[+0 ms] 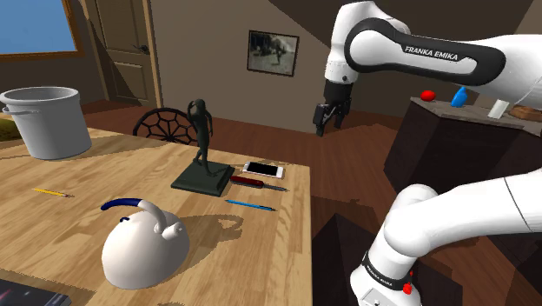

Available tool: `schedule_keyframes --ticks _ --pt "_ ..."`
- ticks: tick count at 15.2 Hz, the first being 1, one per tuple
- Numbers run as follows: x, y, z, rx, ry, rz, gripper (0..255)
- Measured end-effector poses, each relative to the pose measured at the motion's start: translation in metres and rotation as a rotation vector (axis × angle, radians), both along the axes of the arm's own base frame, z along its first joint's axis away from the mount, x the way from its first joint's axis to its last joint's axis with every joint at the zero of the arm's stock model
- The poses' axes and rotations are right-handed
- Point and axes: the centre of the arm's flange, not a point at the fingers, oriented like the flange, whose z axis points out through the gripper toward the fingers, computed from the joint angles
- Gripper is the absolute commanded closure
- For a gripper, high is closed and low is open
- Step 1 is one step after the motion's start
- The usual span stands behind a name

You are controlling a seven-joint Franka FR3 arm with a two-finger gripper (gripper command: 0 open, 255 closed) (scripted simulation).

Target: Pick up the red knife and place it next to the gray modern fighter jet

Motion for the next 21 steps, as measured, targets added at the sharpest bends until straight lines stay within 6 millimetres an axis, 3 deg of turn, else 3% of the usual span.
schedule_keyframes --ticks 2,6,17,21 --pt "0.004 -0.001 -0.005 0.002 0.001 0.010 0" --pt "0.032 0.001 -0.039 0.017 0.001 0.086 0" --pt "0.118 0.018 -0.150 0.062 0.000 0.323 0" --pt "0.148 0.035 -0.190 0.078 -0.001 0.410 0"
